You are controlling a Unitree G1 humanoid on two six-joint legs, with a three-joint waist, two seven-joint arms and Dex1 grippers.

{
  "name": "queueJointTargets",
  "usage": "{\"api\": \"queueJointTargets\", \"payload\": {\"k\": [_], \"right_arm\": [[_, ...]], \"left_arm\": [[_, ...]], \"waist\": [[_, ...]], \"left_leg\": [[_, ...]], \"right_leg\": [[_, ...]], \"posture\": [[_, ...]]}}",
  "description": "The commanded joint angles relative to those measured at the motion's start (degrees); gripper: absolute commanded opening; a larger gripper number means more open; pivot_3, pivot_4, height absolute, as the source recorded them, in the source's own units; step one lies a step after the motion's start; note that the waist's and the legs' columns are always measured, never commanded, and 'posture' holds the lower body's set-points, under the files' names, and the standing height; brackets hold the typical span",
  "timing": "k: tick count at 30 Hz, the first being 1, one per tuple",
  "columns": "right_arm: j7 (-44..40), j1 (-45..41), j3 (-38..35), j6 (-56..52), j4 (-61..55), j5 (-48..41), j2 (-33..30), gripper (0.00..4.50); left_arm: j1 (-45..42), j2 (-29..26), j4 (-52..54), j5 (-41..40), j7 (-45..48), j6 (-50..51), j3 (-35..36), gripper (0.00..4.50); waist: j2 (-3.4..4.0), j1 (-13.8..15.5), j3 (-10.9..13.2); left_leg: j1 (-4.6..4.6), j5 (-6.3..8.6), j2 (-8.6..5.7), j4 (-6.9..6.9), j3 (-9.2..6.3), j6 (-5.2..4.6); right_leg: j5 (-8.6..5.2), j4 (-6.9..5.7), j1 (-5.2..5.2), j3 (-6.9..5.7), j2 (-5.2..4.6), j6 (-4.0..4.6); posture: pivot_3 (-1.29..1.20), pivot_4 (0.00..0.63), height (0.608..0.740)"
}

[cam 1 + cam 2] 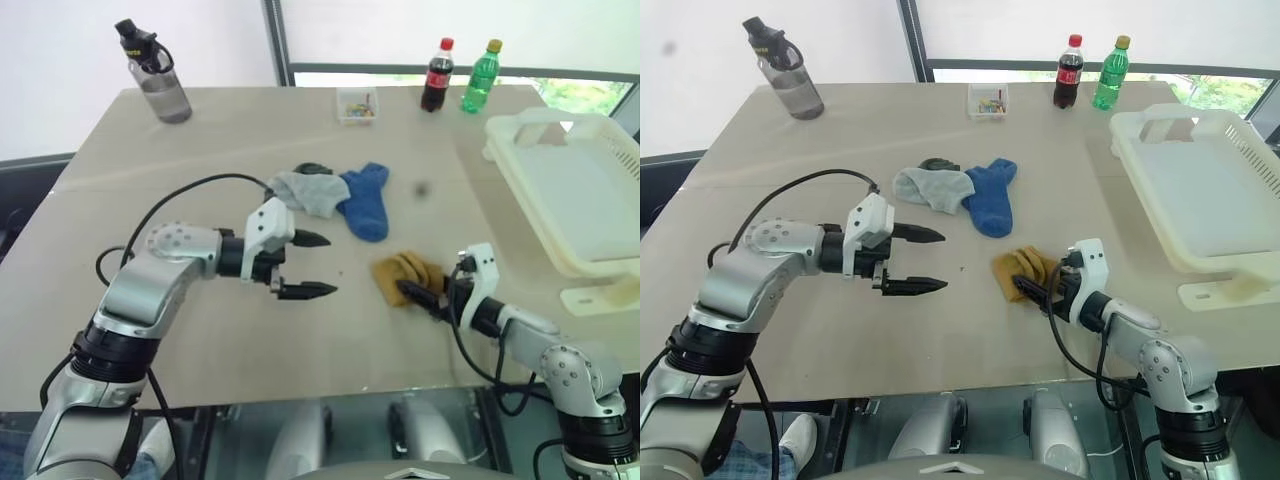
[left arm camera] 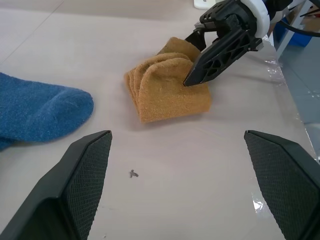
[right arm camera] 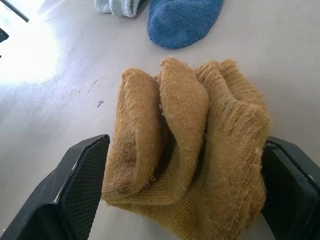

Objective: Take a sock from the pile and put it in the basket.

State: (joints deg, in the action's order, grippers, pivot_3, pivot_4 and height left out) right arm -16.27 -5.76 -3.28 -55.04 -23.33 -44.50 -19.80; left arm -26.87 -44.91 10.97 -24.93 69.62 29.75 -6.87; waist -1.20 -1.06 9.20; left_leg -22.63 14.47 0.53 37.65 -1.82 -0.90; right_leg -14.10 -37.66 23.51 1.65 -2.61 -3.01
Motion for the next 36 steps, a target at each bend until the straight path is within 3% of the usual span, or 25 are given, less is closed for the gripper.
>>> {"api": "queueJointTargets", "payload": {"k": [1,2,5,13,20,26,36], "right_arm": [[1.5,0.8,0.1,-2.0,3.3,1.7,0.0,4.45],[1.5,0.8,0.1,-2.0,3.4,1.8,0.0,4.45],[1.8,0.9,0.1,-2.0,3.5,2.0,0.3,3.61],[1.8,0.9,-0.3,-2.2,3.4,2.3,0.8,0.04],[-0.2,1.6,-1.3,-1.6,1.0,1.7,-0.6,0.04],[-0.9,-0.4,-7.1,-2.3,-1.6,-1.1,-4.1,0.04],[-3.6,-10.8,-18.2,-4.6,1.0,-2.7,-19.5,0.04]], "left_arm": [[-1.3,-0.7,1.8,-1.0,-0.1,0.1,2.0,4.50],[-1.4,-0.7,1.8,-1.0,-0.2,0.2,2.0,4.50],[-1.4,-0.5,1.9,-1.2,-0.5,0.6,2.1,4.50],[-1.7,-0.7,1.6,-1.4,0.1,0.8,2.2,4.50],[-2.0,-0.4,1.2,-1.3,0.4,0.3,2.0,4.50],[-2.2,-0.3,2.1,-1.8,0.2,0.5,2.3,4.50],[-9.6,6.0,3.2,-7.2,-6.4,3.9,5.6,4.50]], "waist": [[0.00,0.0,0.0],[-0.01,0.0,0.0],[-0.01,0.0,0.0],[0.00,0.0,0.0],[0.01,0.1,0.0],[0.05,0.3,0.2],[0.14,0.3,0.9]], "left_leg": [[0.00,0.00,0.00,0.00,0.00,0.00],[0.00,0.00,-0.01,0.00,0.00,0.00],[0.00,0.00,-0.01,0.00,0.00,0.00],[-0.11,0.00,-0.02,-0.03,-0.02,0.00],[-0.11,0.00,-0.03,-0.03,-0.03,0.00],[-0.18,0.00,-0.08,-0.04,-0.03,0.00],[-0.32,0.00,-0.14,0.09,-0.03,0.00]], "right_leg": [[0.00,0.00,0.00,0.00,0.00,0.00],[0.00,0.00,0.00,0.00,0.00,0.00],[0.00,0.00,0.00,0.00,0.00,0.00],[0.09,0.03,0.05,-0.02,0.01,0.17],[0.01,0.03,0.05,-0.04,0.00,0.04],[0.11,0.08,0.06,-0.04,-0.04,0.20],[0.13,0.01,0.10,-0.12,-0.07,0.20]], "posture": [[0.00,0.150,0.740],[0.00,0.150,0.740],[0.00,0.150,0.740],[0.00,0.150,0.740],[0.00,0.150,0.740],[0.00,0.150,0.740],[0.00,0.150,0.740]]}}
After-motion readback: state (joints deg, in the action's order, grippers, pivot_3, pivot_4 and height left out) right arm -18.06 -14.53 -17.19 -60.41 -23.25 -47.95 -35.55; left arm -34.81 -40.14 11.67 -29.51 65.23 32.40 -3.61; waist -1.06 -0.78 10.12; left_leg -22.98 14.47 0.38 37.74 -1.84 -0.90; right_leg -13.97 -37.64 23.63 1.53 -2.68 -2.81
